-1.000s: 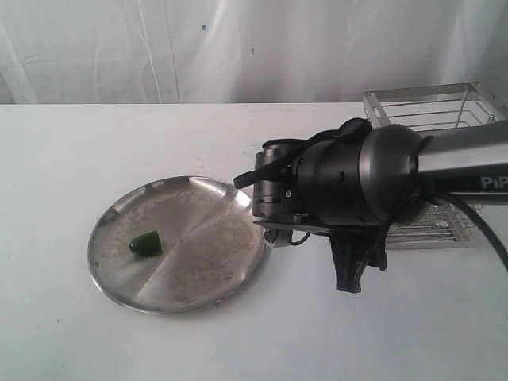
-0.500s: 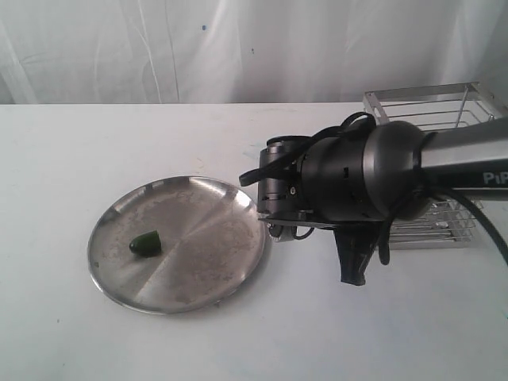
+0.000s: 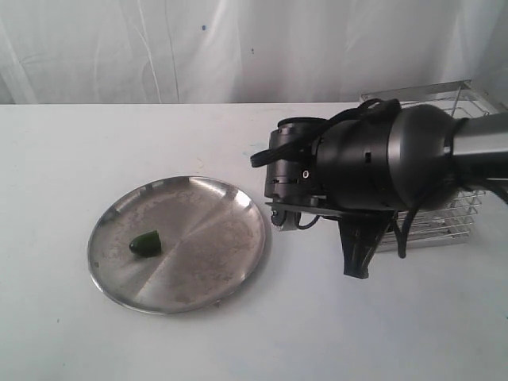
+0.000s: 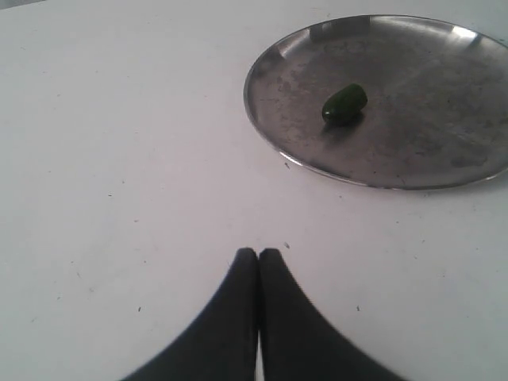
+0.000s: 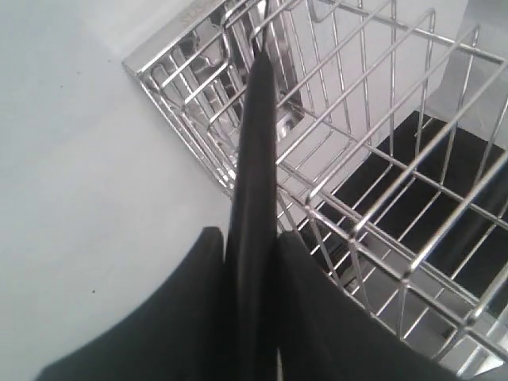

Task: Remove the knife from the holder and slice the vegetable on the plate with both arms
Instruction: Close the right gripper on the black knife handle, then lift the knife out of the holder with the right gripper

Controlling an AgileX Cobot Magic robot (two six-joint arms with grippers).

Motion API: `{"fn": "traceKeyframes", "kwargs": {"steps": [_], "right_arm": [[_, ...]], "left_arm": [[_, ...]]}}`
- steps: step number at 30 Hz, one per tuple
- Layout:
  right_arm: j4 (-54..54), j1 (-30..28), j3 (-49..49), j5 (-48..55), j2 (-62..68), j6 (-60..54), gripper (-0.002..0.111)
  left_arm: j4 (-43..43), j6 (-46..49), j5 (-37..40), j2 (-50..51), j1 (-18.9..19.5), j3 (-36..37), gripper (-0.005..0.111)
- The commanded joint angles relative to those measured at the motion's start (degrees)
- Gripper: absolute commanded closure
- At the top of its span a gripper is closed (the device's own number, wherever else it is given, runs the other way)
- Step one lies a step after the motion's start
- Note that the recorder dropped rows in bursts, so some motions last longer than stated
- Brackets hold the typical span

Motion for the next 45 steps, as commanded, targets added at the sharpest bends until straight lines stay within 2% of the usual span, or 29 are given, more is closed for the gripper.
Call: {"fn": "traceKeyframes", "kwargs": {"steps": [1,13,18,22,32,38,42,45], "right_arm": [[4.6,-0.2,-0.1,-0.2,-1.3,-2.4,0.108],[4.0,-0.3,-0.1,-0.2,-6.2,-2.3,0.108],[4.2,-2.0,-0.1,-0.2,-7.3,-10.7,0.108],[3.9,-5.5,-0.1,-0.2,-7.4,-17.9,0.108],[2.3,-9.0,-0.1,-0.2,-14.3,-16.9,0.108],[2.5,-9.0,-0.1,-0.2,-19.4,-16.8,0.108],[5.8,-9.0,-0.1,-0.2,-24.3,-16.8,0.108],[12.5,-9.0,-0.1,-0.2,-29.0,-17.5,0.108]], "left_arm": [[-0.8,0.1,0.2,-0.3,-0.4,0.2,0.107],[-0.8,0.1,0.2,-0.3,-0.4,0.2,0.107],[-0.8,0.1,0.2,-0.3,-0.4,0.2,0.107],[-0.8,0.1,0.2,-0.3,-0.4,0.2,0.107],[-0.8,0.1,0.2,-0.3,-0.4,0.2,0.107],[-0.8,0.1,0.2,-0.3,-0.4,0.2,0.107],[-0.8,0.1,0.2,-0.3,-0.4,0.2,0.107],[-0.8,0.1,0.2,-0.3,-0.4,0.2,0.107]]}}
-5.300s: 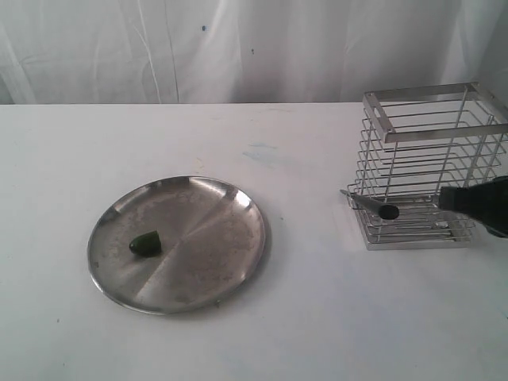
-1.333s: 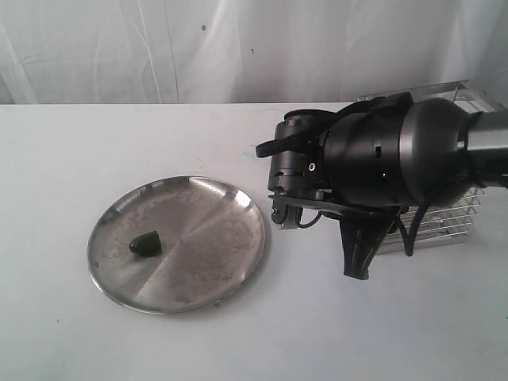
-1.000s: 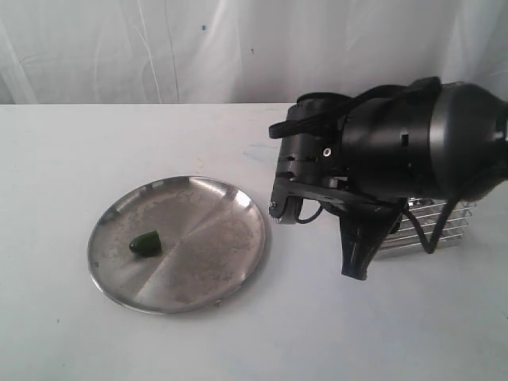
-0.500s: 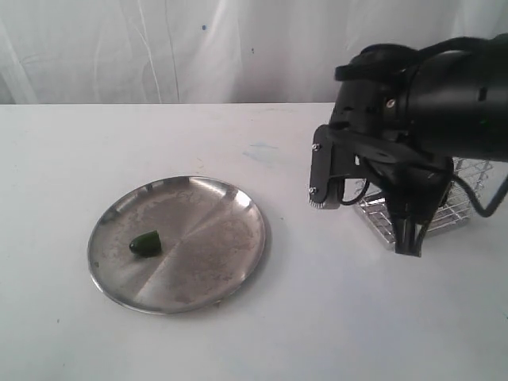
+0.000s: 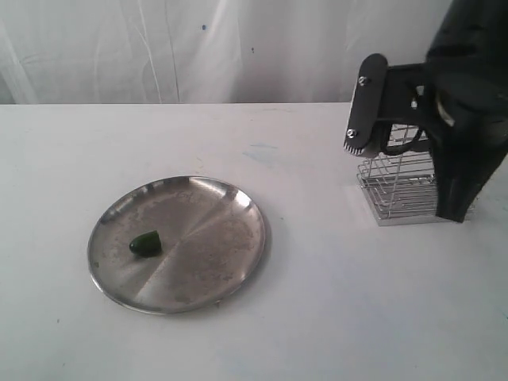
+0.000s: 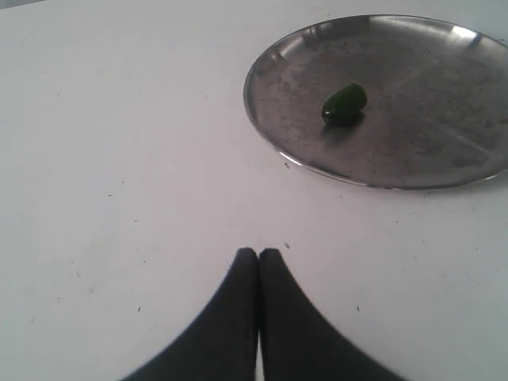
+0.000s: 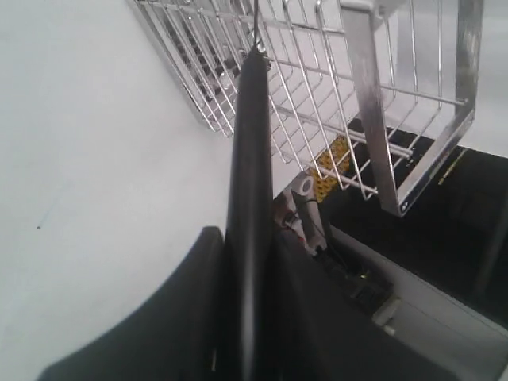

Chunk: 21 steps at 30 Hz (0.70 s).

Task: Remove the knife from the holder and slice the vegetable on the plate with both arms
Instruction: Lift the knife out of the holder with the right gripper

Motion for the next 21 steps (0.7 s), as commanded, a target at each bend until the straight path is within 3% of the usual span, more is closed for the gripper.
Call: {"fn": "traceKeyframes", "kwargs": {"steps": [1,6,12,17,21], "right_arm": [[9.0,-0.4,-0.2,0.4,-7.7,-1.2,0.108],[20.0,-0.4,-0.2,0.4,-15.8,-1.2,0.108],[40.7,-0.4,0.8,-0.2,-22.2,-0.3,0.108],[53.0,-0.4,4.6,-7.7,-22.7,-1.6,0.108],[54.9,-0.9,10.6,-19.2,-20.7,-4.5,0.108]], "left_arm": [[-0.8,0.1,0.2,-0.3,-0.4,0.2,0.107],[-0.8,0.1,0.2,-0.3,-0.4,0.2,0.107],[-0.8,0.1,0.2,-0.3,-0.4,0.2,0.107],[-0.8,0.1,0.2,-0.3,-0.4,0.2,0.107],[-0.8,0.1,0.2,-0.3,-0.4,0.2,0.107]]}}
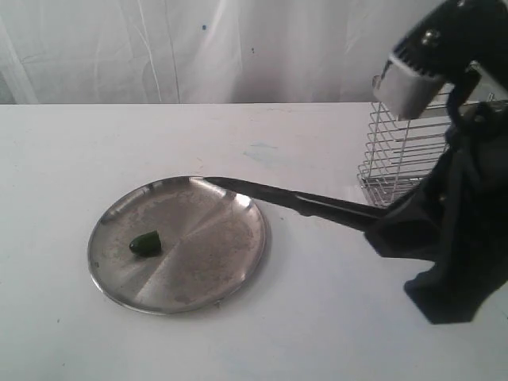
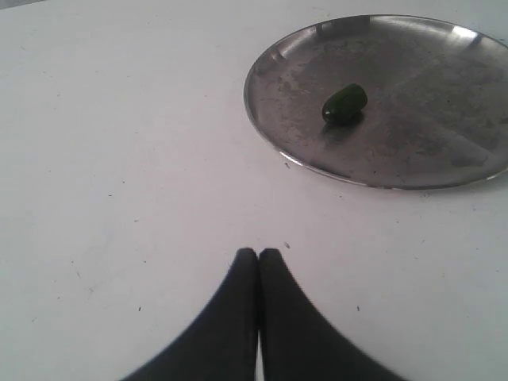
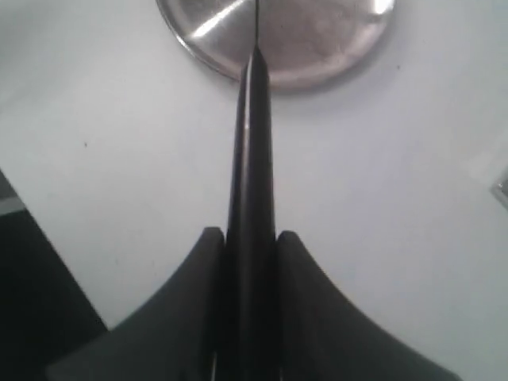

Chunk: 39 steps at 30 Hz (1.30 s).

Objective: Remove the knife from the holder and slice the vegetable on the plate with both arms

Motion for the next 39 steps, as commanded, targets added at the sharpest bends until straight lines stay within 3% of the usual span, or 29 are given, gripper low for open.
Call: {"fn": "traceKeyframes", "kwargs": {"steps": [1,5,10,13,17,24,36,39], "right_arm": [[2.0,-1.9,6.6,-15.0,3.2,-2.3,0.108],[7.9,-5.5,11.6,-32.4,9.5,0.2,0.108],[25.4,-5.6,16.9,-54.6,13.2,-0.8,0.108],[37.3,-5.2,20.7,-59.9,14.1,-0.8,0.108],[36.5,-3.9,24.5,-57.9,14.5,-4.3,0.108],[36.9,-2.8,25.4,-45.6,14.3,-19.4,0.108],[36.9,-2.5,26.0,-47.8,14.3,-22.1,0.108],[36.9,-2.5,26.0,-48.6,14.3,-22.1,0.108]], "left_arm": [[-0.8,0.1,0.2,-0.3,-0.4,0.2,0.107],[-0.8,0.1,0.2,-0.3,-0.4,0.2,0.107],[-0.8,0.1,0.2,-0.3,-0.4,0.2,0.107],[-0.8,0.1,0.2,-0.3,-0.4,0.2,0.107],[-0.8,0.1,0.2,-0.3,-0.4,0.2,0.107],[-0.8,0.1,0.2,-0.3,-0.4,0.2,0.107],[-0.5,1.8,-1.5,-0.3,-0.4,0.2,0.107],[-13.4,-3.6,-6.2,-0.3,-0.4,0.2,0.107]]}}
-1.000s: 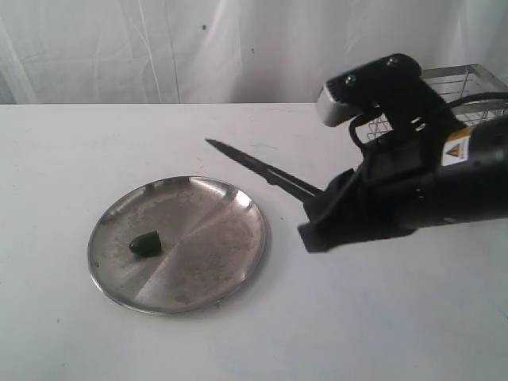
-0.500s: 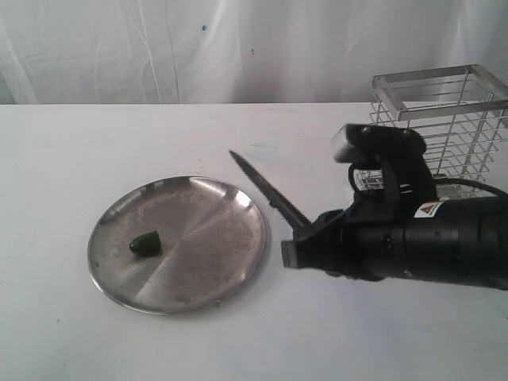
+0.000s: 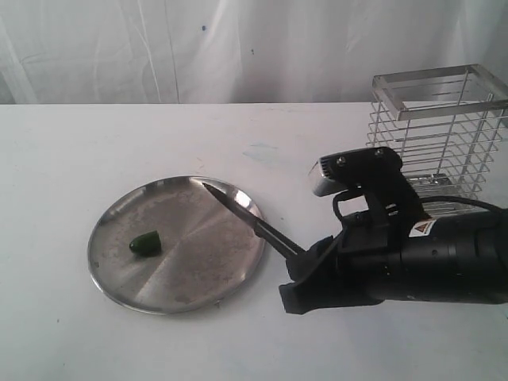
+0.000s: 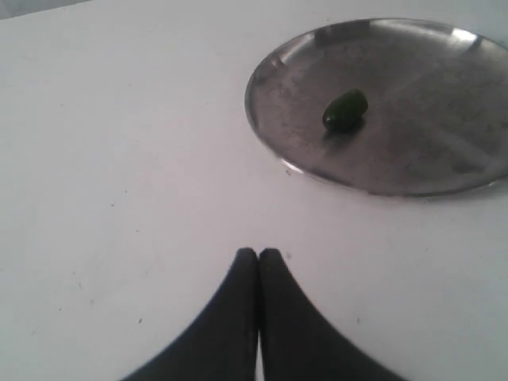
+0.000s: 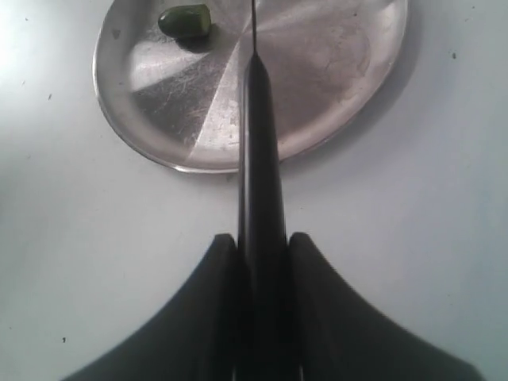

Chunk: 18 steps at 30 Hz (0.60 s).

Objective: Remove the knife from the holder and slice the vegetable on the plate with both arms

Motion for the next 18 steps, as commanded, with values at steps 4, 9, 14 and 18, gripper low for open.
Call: {"fn": "traceKeyframes", "kwargs": {"steps": [4,9,14,18], "right_arm": [[0.2,0.1,0.2,-2.7,-0.3,-1.1,0.108],[0.2,0.1,0.2,-3.5,-0.3,-1.1,0.108],[0.4,0.1,0.2,-4.4,0.3,-1.0,0.108],[0.2,0.1,0.2,-4.4,2.0,-1.0,0.108]], "left_arm": [[-28.5,-10.1,-6.9,-0.3,-0.4,0.2,0.107],[-28.5,-9.7,-7.7,-0.3,-0.4,0.2,0.107],[-27.9,-9.7,-7.7,-0.3,-0.4,0.2,0.107],[-27.9,-9.7,-13.6,-0.3,-0.4,0.2,0.107]]}}
